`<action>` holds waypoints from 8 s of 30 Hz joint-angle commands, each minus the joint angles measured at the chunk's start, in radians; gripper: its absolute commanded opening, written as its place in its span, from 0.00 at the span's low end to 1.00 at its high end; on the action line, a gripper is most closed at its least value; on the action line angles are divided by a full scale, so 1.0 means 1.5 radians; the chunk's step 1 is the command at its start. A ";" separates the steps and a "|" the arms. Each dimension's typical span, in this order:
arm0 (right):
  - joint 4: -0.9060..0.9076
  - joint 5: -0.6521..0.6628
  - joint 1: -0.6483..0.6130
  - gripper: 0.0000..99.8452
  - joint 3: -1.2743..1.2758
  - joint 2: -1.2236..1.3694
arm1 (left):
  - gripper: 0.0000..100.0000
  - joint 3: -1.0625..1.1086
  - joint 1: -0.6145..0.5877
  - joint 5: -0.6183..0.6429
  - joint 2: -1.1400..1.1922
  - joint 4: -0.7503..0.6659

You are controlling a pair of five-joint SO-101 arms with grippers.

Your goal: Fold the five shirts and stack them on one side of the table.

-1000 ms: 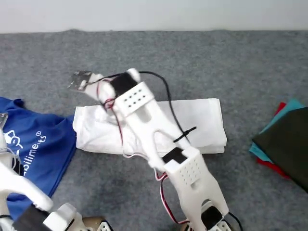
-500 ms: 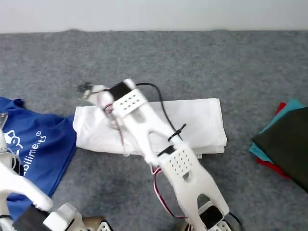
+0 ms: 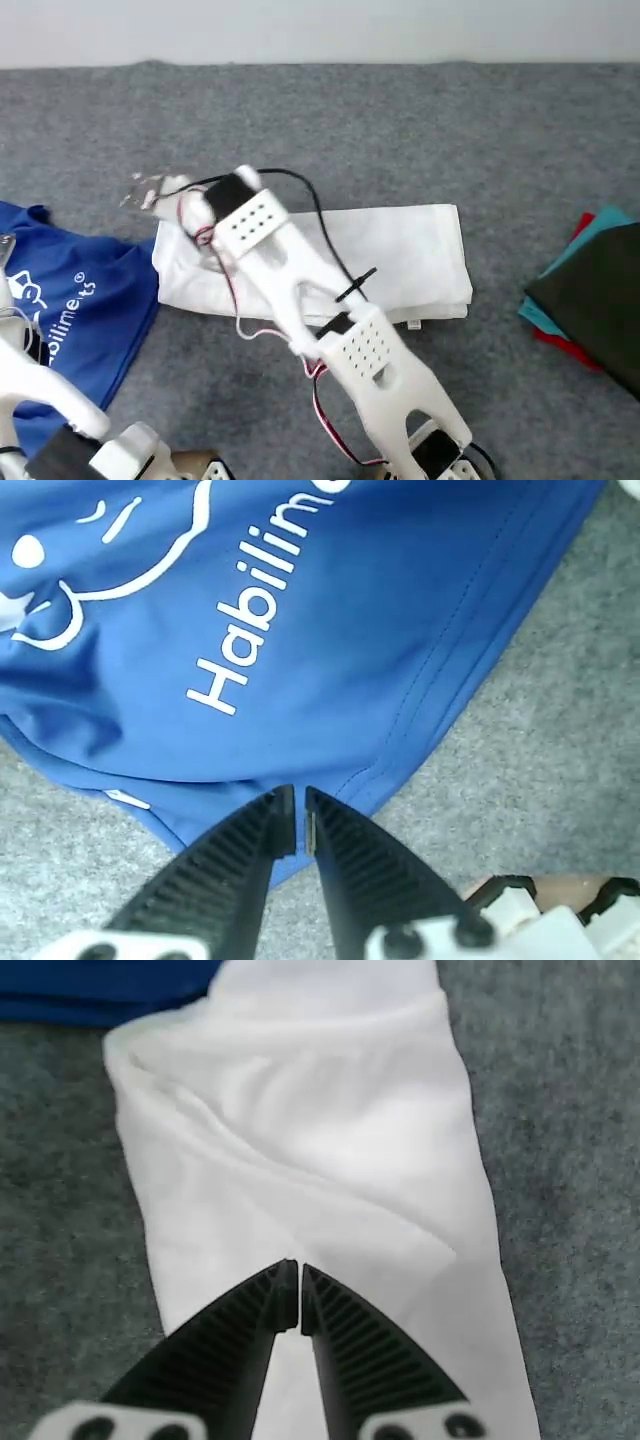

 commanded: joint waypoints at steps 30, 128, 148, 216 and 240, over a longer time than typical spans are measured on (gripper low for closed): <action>0.079 -0.038 0.136 0.01 0.294 -0.170 | 0.04 -0.022 0.005 -0.004 -0.001 0.003; -0.244 -0.346 0.525 0.21 0.713 -0.288 | 0.04 -0.021 0.045 0.042 -0.277 0.134; -0.204 -0.098 0.642 0.01 0.713 -0.433 | 0.04 -0.024 0.045 0.042 -0.277 0.134; -0.019 -0.105 0.051 0.05 0.230 -0.195 | 0.04 -0.019 0.042 0.045 -0.283 0.129; 0.100 -0.044 0.143 0.01 0.248 -0.216 | 0.04 -0.019 0.045 0.045 -0.283 0.128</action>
